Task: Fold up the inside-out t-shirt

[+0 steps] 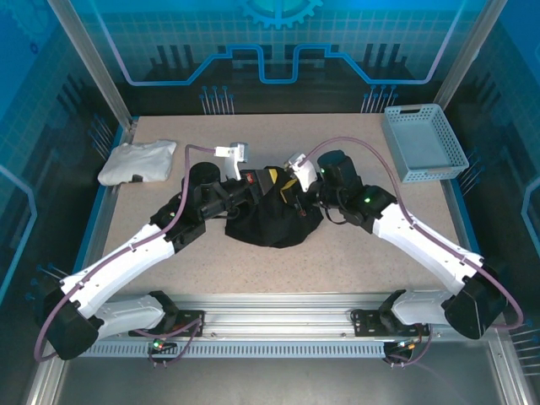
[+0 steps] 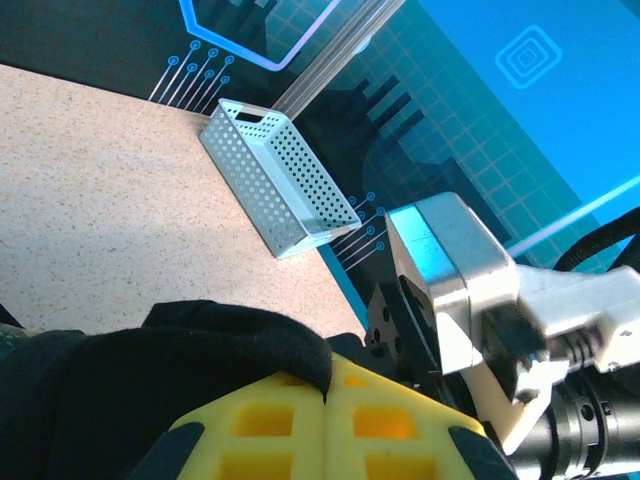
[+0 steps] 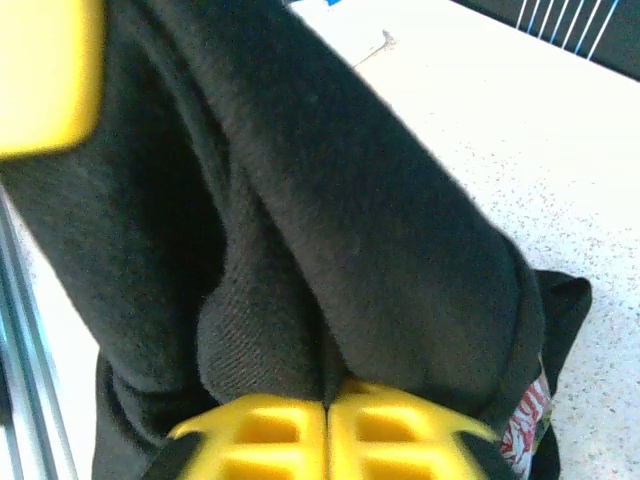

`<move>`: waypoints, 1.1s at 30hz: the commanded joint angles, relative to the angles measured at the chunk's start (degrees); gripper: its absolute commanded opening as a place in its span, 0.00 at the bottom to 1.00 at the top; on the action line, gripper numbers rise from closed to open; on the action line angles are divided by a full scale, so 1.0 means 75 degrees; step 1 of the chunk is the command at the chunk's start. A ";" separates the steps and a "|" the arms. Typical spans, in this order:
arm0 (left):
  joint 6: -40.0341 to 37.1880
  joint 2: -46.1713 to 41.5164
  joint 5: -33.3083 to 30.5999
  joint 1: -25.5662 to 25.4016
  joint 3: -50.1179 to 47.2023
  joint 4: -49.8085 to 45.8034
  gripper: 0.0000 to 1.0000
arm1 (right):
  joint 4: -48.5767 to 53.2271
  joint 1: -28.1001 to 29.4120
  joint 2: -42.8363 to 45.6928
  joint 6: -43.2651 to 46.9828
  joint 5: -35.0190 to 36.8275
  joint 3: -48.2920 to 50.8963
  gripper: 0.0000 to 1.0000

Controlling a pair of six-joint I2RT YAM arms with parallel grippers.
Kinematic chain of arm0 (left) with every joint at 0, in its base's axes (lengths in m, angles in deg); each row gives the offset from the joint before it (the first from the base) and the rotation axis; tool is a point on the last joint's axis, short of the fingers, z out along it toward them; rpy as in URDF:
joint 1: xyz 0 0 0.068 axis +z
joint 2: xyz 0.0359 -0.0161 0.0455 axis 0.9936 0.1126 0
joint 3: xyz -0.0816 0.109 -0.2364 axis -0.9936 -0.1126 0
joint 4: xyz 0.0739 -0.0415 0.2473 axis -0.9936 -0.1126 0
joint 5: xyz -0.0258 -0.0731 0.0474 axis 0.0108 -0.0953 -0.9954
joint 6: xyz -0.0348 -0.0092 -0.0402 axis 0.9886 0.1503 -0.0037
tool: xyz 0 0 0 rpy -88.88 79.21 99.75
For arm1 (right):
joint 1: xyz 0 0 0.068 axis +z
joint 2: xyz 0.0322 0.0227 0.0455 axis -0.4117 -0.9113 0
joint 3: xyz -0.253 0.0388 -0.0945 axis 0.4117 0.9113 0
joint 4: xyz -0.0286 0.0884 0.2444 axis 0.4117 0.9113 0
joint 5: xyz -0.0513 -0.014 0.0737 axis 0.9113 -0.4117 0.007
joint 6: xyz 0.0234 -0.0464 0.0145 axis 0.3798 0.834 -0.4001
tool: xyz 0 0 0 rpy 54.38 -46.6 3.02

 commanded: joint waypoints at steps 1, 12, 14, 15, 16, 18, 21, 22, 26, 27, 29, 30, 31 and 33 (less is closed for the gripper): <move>-0.0370 -0.0188 -0.0661 -0.0032 0.0023 -0.0226 0.00 | 0.0048 -0.0136 0.0271 0.0184 -0.0833 -0.0257 0.00; -0.1198 -0.0300 -0.1295 0.0312 -0.0351 -0.0786 0.28 | -0.1747 -0.1051 0.0566 -0.2417 -0.3437 0.0516 0.00; -0.1046 -0.0598 -0.1045 0.0299 -0.0649 -0.0853 0.35 | -0.1909 -0.1141 0.0505 -0.2639 -0.3343 0.0564 0.00; -0.0956 -0.0748 -0.0931 0.0290 -0.0790 -0.0873 0.38 | -0.1990 -0.1175 0.0478 -0.2739 -0.3331 0.0584 0.00; -0.0876 -0.0900 -0.0776 0.0259 -0.0965 -0.0867 0.41 | -0.2095 -0.1221 0.0439 -0.2841 -0.3342 0.0600 0.00; -0.0918 -0.1100 -0.0447 0.0189 -0.1241 -0.0810 0.47 | -0.2297 -0.1278 0.0357 -0.3001 -0.3501 0.0630 0.00; -0.1262 -0.1224 -0.0226 0.0115 -0.1379 -0.0902 0.53 | -0.2238 -0.1326 0.0288 -0.2966 -0.3629 0.0560 0.00; -0.1421 -0.1248 -0.0233 0.0095 -0.1370 -0.0957 0.53 | -0.2113 -0.1358 0.0256 -0.2871 -0.3691 0.0505 0.00; -0.2272 -0.1321 -0.0154 -0.0009 -0.1190 -0.1098 0.46 | -0.0988 -0.1511 0.0057 -0.2338 -0.4051 -0.0035 0.00; -0.2428 -0.1324 -0.0038 -0.0025 -0.1161 -0.1087 0.42 | -0.0702 -0.1538 0.0019 -0.2196 -0.4096 -0.0194 0.00; -0.2623 -0.1315 0.0372 -0.0040 -0.1046 -0.1000 0.37 | -0.0227 -0.1607 -0.0038 -0.1952 -0.4188 -0.0399 0.00; -0.2641 -0.1265 0.0566 -0.0049 -0.0990 -0.0956 0.36 | -0.0132 -0.1628 -0.0039 -0.1899 -0.4226 -0.0438 0.00; -0.2641 -0.1188 0.0814 -0.0050 -0.0898 -0.0919 0.35 | -0.0062 -0.1646 -0.0039 -0.1871 -0.4241 -0.0456 0.00; -0.2646 -0.0956 0.1202 -0.0036 -0.0699 -0.0921 0.35 | -0.0030 -0.1671 -0.0039 -0.1855 -0.4281 -0.0469 0.00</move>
